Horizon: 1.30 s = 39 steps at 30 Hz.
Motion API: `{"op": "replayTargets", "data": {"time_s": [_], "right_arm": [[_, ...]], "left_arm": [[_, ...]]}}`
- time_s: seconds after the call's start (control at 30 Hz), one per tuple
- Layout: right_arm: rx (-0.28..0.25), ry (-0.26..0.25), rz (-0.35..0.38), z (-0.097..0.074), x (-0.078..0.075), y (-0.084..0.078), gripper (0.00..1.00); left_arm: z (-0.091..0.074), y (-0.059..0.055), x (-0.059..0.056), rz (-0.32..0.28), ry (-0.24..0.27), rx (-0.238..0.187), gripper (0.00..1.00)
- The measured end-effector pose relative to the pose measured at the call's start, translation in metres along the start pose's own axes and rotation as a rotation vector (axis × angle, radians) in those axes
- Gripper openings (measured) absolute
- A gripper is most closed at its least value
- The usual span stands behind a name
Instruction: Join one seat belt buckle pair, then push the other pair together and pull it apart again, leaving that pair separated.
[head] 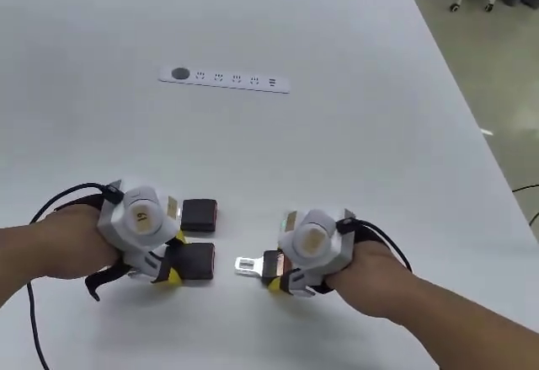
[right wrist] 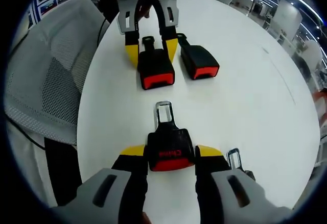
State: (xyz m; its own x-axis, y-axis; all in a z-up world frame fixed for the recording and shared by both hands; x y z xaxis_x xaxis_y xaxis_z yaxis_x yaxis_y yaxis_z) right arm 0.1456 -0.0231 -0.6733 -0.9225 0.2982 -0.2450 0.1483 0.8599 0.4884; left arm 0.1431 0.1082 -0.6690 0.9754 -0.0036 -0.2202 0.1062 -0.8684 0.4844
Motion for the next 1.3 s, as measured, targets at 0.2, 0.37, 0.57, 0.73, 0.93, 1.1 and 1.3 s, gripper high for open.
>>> {"op": "replayTargets", "data": {"time_s": [0.2,0.37,0.57,0.73,0.93,1.1,1.3], "right_arm": [[0.007,0.009,-0.007,0.008,0.0,0.012,0.34],[0.008,0.014,-0.031,0.011,0.003,0.017,0.34],[0.002,0.026,-0.055,0.014,0.008,0.024,0.34],[-0.014,0.031,-0.064,0.017,0.009,0.029,0.34],[-0.036,0.049,-0.059,0.018,0.012,0.033,0.33],[-0.066,0.059,-0.054,0.019,0.012,0.033,0.32],[-0.096,0.057,-0.042,0.019,0.012,0.037,0.32]], "left_arm": [[0.001,0.0,0.001,0.007,-0.005,0.006,0.33],[0.002,-0.002,0.003,0.008,-0.005,0.005,0.33],[0.002,0.0,0.001,0.012,-0.008,0.011,0.33],[0.002,0.0,0.001,0.017,-0.012,0.014,0.33],[0.002,0.0,0.0,0.02,-0.016,0.016,0.33],[0.002,-0.001,0.001,0.028,-0.017,0.017,0.33],[0.003,-0.003,0.003,0.027,-0.02,0.021,0.33]]}}
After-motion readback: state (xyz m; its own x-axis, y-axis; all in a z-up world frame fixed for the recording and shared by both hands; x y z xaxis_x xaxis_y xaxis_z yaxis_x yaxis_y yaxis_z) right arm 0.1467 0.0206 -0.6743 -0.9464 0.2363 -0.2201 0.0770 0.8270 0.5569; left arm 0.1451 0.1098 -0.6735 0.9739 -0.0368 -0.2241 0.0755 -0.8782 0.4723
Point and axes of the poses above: the centre of the closed fingertips' face, and the gripper's own axes: z roughly forward along the fingers, x roughly to its left, y roughly out of its top, the point moved 2 cm from there along -z, roughly backward along the fingers, and after that the axes turned 13 degrees about -y, right-handed, at the moved point
